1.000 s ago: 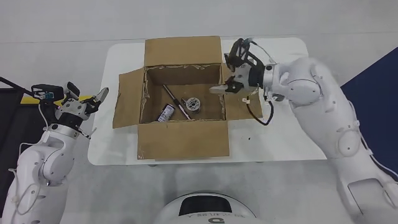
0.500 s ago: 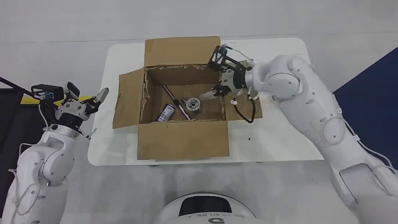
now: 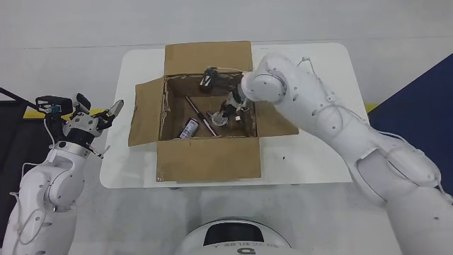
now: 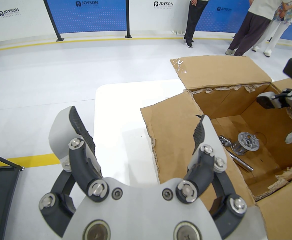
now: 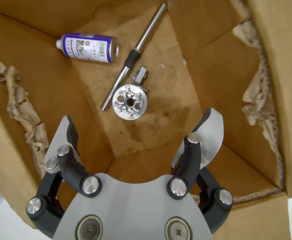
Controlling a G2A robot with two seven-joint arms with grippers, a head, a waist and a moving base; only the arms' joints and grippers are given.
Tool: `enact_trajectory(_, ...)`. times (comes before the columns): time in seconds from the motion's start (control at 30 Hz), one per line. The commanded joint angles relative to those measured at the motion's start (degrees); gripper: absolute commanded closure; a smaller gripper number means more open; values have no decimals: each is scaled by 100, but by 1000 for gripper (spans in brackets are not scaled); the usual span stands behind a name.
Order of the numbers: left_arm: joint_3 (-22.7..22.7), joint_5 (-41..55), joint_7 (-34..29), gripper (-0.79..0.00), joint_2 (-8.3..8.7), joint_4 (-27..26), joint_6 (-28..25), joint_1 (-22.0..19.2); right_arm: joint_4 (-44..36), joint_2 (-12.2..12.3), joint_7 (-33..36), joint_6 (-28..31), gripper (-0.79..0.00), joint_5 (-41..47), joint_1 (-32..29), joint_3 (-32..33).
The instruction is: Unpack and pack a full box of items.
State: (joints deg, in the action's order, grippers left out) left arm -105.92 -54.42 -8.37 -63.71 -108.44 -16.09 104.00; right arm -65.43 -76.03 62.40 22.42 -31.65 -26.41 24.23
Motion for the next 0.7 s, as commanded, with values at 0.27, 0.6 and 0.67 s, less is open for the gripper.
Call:
enact_trajectory(0.27,0,0,0,-785,0,0,0,0,1499,-754,-21,274,-785,361,303,-548)
enact_trajectory(0.6,0,0,0,-785,0,0,0,0,2457,-1311,44,739,-785,597,447,-774)
enact_trajectory(0.67,0,0,0,-785,0,0,0,0,2634,-1415,79,814,-767,626,467,-811)
